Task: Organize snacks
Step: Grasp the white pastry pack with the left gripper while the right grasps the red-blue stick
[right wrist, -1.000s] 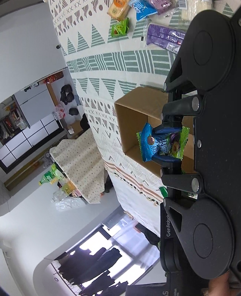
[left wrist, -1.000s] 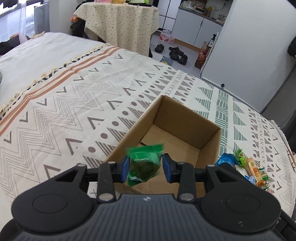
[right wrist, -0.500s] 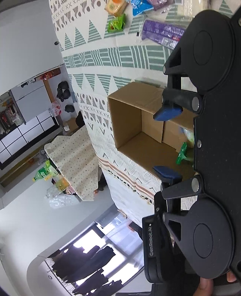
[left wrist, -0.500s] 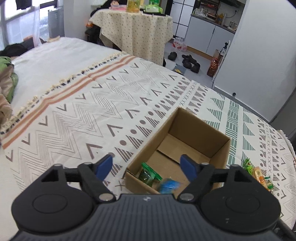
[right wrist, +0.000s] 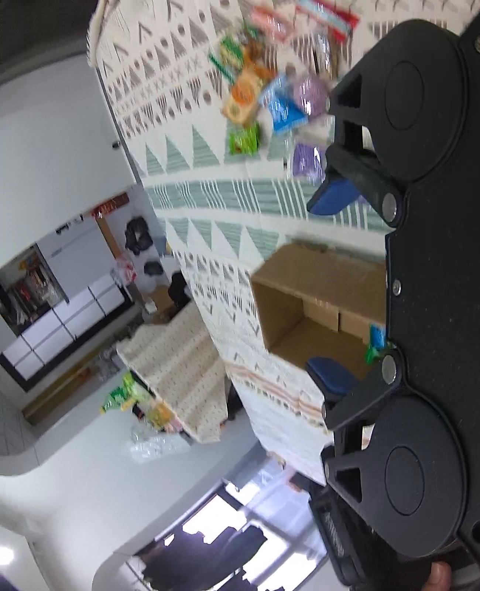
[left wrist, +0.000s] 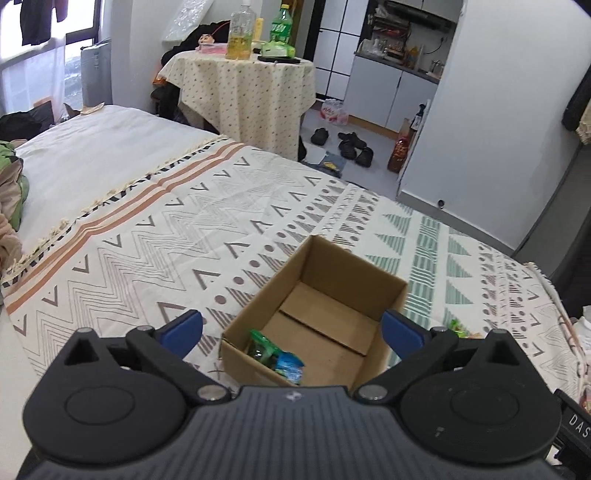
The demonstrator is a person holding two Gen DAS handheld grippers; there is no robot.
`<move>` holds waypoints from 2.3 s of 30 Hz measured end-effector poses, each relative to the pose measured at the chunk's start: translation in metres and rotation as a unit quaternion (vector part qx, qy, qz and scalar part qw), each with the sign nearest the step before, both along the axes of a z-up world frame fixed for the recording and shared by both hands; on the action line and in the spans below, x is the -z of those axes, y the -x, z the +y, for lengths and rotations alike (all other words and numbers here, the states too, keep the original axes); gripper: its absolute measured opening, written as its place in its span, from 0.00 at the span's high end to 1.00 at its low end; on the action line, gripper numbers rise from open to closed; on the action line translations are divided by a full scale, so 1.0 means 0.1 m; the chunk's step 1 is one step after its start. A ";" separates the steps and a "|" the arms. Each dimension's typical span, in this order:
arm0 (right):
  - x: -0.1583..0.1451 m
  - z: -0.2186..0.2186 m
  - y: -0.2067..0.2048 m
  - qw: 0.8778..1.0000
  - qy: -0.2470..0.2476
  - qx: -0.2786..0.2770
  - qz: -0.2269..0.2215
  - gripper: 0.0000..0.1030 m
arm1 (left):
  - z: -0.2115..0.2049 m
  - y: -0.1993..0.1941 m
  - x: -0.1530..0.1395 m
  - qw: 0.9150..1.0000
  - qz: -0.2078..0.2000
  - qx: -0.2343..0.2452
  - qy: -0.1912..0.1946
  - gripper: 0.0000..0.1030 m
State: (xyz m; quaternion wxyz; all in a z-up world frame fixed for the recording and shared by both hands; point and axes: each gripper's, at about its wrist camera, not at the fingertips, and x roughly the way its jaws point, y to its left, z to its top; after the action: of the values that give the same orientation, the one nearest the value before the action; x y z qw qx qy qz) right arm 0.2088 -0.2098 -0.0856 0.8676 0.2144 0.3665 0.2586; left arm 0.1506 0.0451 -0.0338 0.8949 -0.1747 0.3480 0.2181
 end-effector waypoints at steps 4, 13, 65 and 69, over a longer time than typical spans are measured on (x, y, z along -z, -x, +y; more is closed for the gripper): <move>0.01 -0.12 0.01 1.000 0.003 0.011 0.012 0.08 | -0.11 0.00 -0.02 1.000 0.004 0.008 0.003 0.00; -0.04 -0.41 -0.02 0.998 0.040 0.027 0.031 0.00 | -0.43 -0.06 0.01 0.999 0.005 0.041 0.008 0.00; 0.82 -1.84 -0.38 0.954 -0.028 0.227 0.194 0.24 | -1.86 -0.94 1.41 0.977 0.118 0.121 0.131 0.15; 0.94 -1.86 -0.44 0.948 -0.048 0.231 0.215 0.28 | -1.91 -1.03 1.54 0.974 0.128 0.128 0.136 0.15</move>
State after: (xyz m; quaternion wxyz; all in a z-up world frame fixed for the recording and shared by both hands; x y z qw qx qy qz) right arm 0.2529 -0.3959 -0.1800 0.7932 0.3849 0.4717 0.0161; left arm 0.2541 -0.1459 -0.1876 0.8314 -0.2196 0.5053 0.0729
